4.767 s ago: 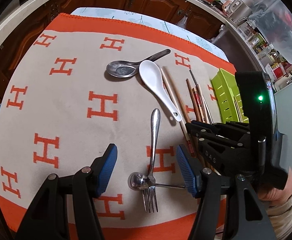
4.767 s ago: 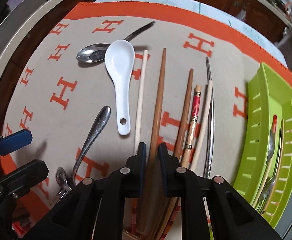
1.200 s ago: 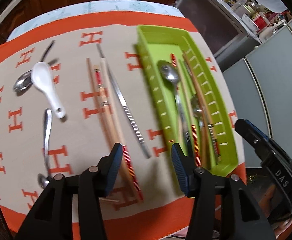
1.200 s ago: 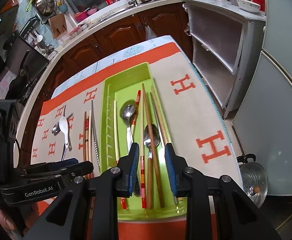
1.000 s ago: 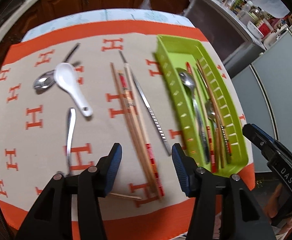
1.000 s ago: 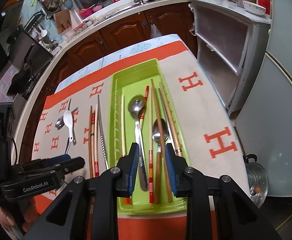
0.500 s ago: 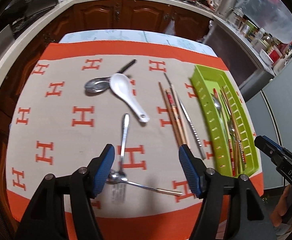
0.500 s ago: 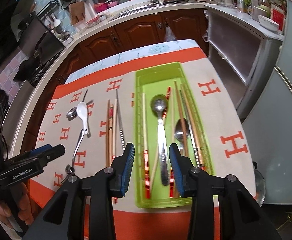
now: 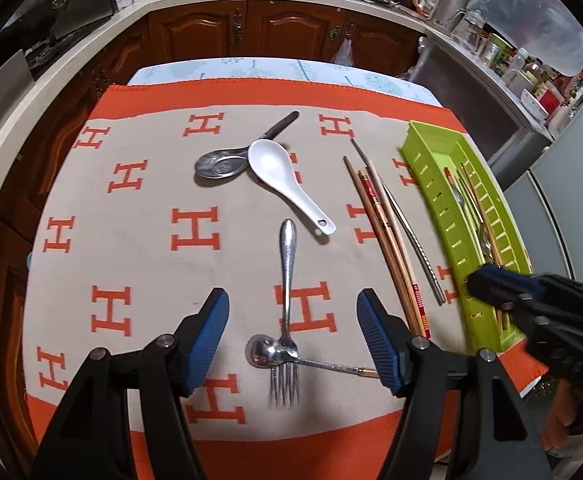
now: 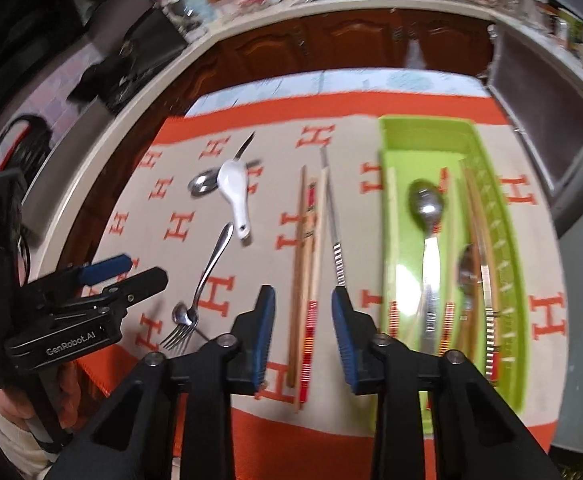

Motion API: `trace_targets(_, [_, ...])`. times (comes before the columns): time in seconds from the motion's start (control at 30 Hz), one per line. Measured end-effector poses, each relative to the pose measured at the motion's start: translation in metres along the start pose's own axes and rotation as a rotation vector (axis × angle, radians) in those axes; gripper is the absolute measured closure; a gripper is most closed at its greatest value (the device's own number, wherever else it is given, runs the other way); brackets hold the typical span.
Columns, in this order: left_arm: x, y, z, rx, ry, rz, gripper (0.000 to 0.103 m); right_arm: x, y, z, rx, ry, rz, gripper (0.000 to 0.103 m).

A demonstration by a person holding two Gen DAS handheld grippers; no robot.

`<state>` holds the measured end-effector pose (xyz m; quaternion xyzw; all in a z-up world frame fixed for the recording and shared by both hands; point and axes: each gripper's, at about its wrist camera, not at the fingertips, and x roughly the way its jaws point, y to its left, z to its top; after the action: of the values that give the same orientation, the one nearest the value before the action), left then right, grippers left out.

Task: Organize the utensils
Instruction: 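Move both open tools back to the remaining chopsticks, then grasp a red-patterned chopstick with the right tool while the left tool grasps a brown chopstick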

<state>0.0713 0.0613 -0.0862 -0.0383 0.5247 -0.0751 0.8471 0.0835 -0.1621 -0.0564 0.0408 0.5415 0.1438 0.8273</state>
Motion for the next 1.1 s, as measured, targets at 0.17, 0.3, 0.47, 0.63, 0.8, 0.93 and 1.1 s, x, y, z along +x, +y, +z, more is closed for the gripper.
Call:
trace_targets(0.17, [0.011, 0.003, -0.002, 0.003, 0.028, -0.031, 0.038, 0.040, 0.010, 0.001, -0.011, 0.083, 0.011, 0.092])
trace_targets(0.3, [0.018, 0.008, -0.003, -0.014, 0.043, -0.044, 0.038, 0.064, 0.010, 0.005, -0.008, 0.124, -0.011, 0.095])
trace_targets(0.47, [0.024, 0.016, -0.005, -0.037, 0.053, -0.057, 0.038, 0.086, 0.010, 0.010, -0.015, 0.148, -0.064, 0.101])
trace_targets(0.63, [0.029, 0.023, -0.006, -0.051, 0.060, -0.071, 0.038, 0.100, 0.007, 0.015, -0.019, 0.155, -0.100, 0.102])
trace_targets(0.8, [0.033, 0.028, -0.007, -0.064, 0.064, -0.087, 0.038, 0.108, 0.008, 0.025, -0.029, 0.161, -0.123, 0.102])
trace_targets(0.93, [0.036, 0.032, -0.008, -0.073, 0.068, -0.100, 0.038, 0.113, 0.011, 0.031, -0.038, 0.174, -0.141, 0.099])
trace_targets(1.1, [0.037, 0.037, -0.009, -0.080, 0.071, -0.114, 0.038, 0.124, 0.013, 0.035, -0.043, 0.191, -0.153, 0.097])
